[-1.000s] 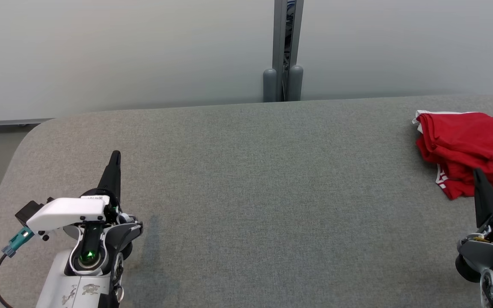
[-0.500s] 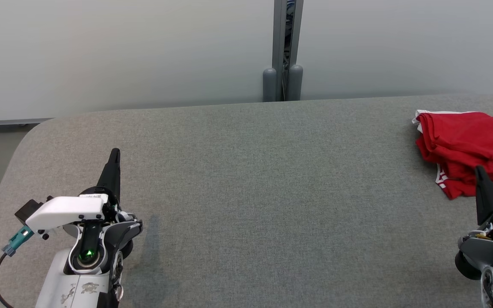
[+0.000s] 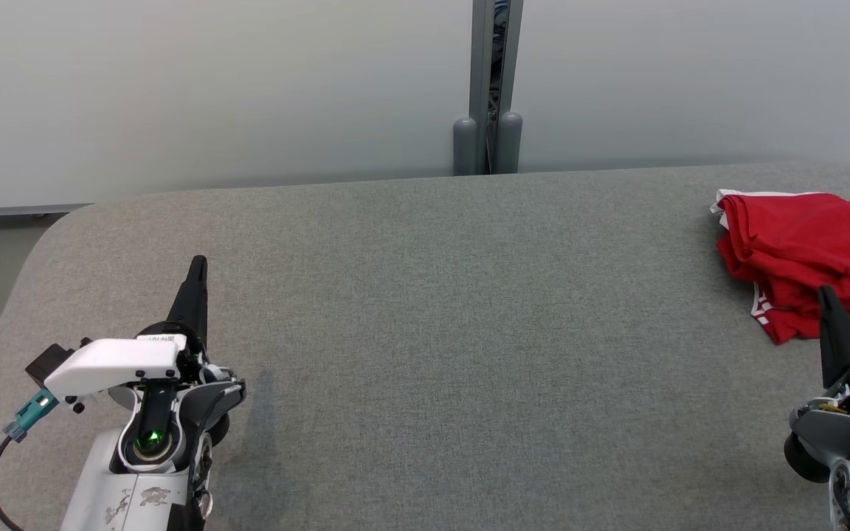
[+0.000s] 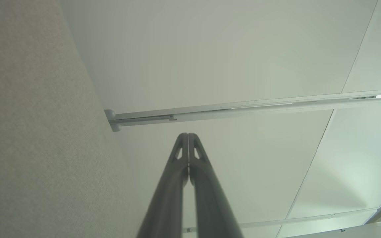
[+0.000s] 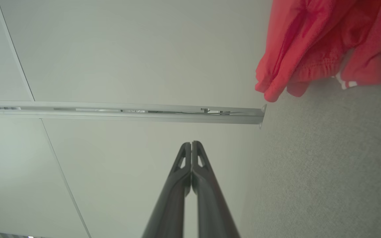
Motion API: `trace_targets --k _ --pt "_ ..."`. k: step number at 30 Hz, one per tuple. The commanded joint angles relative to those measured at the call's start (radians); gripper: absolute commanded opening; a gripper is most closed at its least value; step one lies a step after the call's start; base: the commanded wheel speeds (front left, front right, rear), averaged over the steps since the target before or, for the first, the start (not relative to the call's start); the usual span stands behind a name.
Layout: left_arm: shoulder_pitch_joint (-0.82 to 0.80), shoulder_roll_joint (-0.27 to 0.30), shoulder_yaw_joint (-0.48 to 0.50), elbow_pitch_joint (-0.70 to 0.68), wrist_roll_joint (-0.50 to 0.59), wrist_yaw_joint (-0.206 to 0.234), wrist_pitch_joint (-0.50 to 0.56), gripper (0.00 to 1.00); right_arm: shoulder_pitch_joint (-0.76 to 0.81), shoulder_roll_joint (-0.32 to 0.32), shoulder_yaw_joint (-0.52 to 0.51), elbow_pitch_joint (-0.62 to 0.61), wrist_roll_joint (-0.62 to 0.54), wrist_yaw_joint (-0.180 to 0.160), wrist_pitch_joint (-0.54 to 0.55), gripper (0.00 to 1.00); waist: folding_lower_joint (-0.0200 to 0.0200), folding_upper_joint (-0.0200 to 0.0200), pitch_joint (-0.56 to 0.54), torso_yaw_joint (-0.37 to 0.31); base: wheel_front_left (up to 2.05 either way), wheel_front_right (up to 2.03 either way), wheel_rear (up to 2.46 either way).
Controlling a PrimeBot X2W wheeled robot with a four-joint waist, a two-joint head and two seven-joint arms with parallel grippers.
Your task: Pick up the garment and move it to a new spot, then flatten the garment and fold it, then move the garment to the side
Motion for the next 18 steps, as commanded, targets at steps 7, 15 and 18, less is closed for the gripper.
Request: trace_targets --k 7,15,18 --pt "-0.015 0.005 0.003 0.001 -0.006 -0.004 0.001 0.0 -0.003 -0.006 -0.001 0.0 0.0 0.0 0.003 0.0 0.0 0.0 0.0 0.0 0.0 0.0 0.0" --pt "-0.015 0.005 0.003 0.001 -0.006 -0.004 0.001 0.0 -0.003 -0.006 -0.001 0.0 0.0 0.0 0.004 0.0 0.0 0.0 0.0 0.0 0.0 0.0 0.0" --pt "-0.015 0.005 0.003 0.001 -0.006 -0.004 0.001 0.0 -0.003 -0.006 -0.001 0.0 0.0 0.0 0.004 0.0 0.0 0.0 0.0 0.0 0.0 0.0 0.0"
